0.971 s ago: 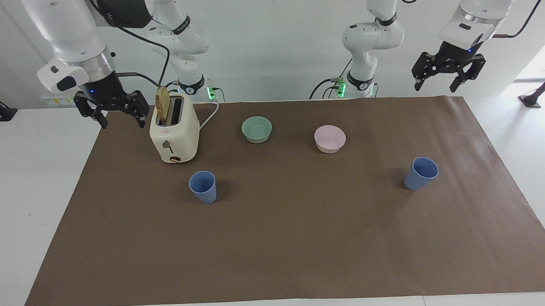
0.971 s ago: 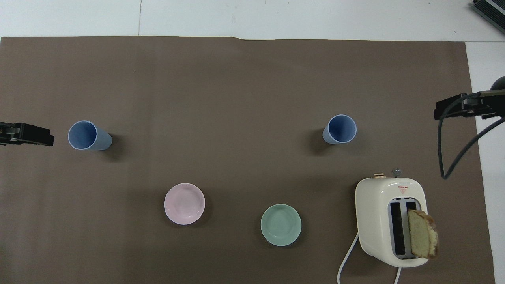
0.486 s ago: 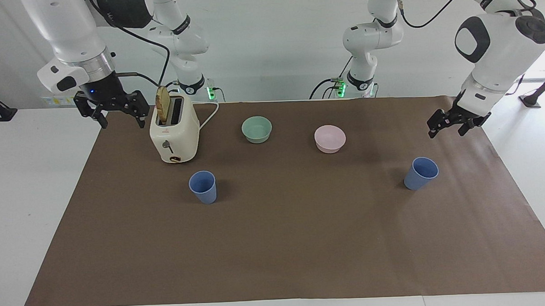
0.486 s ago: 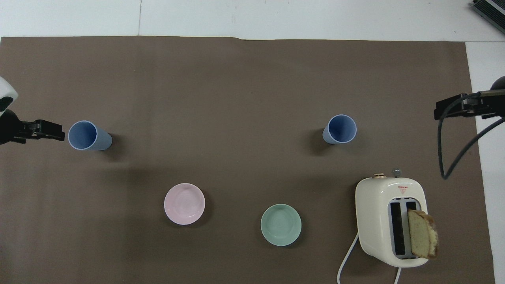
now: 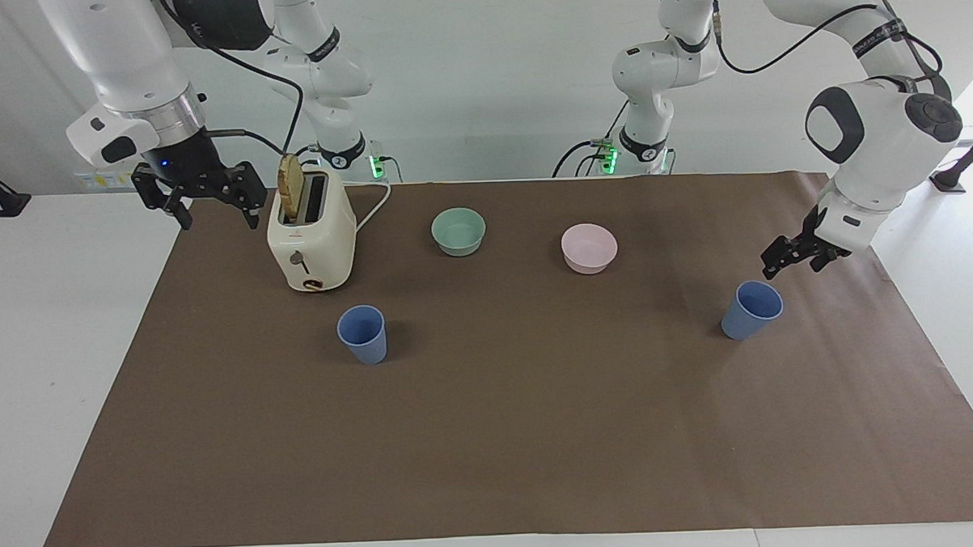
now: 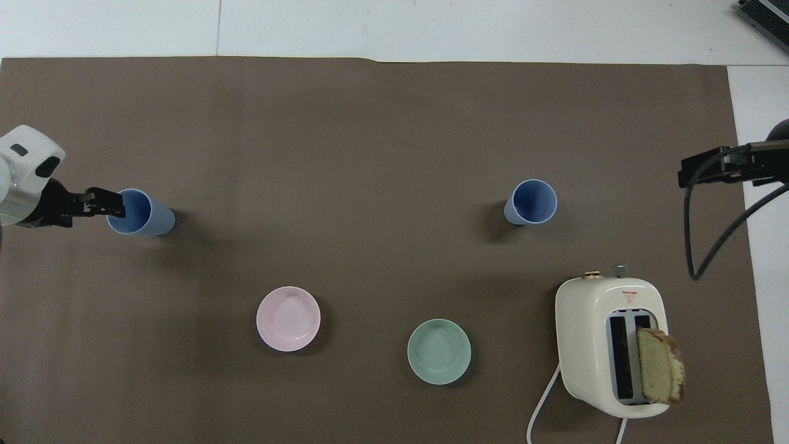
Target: Stack blue cups with both arms
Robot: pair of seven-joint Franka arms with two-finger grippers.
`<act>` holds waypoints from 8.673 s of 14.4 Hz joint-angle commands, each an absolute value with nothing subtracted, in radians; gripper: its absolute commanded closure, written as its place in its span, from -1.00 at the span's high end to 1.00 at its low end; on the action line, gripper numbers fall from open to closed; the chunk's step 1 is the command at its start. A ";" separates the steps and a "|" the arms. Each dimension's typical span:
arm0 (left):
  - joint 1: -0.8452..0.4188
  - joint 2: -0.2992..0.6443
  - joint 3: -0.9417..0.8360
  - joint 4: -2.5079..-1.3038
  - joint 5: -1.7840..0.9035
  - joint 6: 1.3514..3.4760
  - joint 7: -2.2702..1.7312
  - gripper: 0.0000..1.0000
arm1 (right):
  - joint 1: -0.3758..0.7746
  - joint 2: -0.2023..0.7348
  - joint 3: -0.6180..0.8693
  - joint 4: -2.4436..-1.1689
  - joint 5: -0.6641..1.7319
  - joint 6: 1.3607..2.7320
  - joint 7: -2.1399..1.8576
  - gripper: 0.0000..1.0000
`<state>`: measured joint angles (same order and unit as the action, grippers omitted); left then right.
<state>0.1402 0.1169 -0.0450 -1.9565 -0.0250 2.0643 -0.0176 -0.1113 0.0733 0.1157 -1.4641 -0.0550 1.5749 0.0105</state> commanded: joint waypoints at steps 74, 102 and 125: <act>-0.089 0.006 -0.094 -1.879 -0.035 1.902 -0.116 1.00 | -0.087 0.080 0.127 -1.672 0.047 1.837 0.003 1.00; -0.014 -0.094 -0.100 -1.506 -0.014 1.436 0.077 1.00 | 0.015 0.301 0.127 -1.890 0.092 2.201 0.023 -1.00; 0.015 -0.092 -0.087 -1.511 -0.014 1.473 0.078 1.00 | 0.374 0.353 0.135 -1.408 0.049 1.888 0.565 -1.00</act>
<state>0.0045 -0.0824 -0.0804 -1.5016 -0.0139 1.4733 0.0744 0.3653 0.3170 0.1325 -1.4629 0.0493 1.8850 0.5444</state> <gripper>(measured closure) 0.000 0.965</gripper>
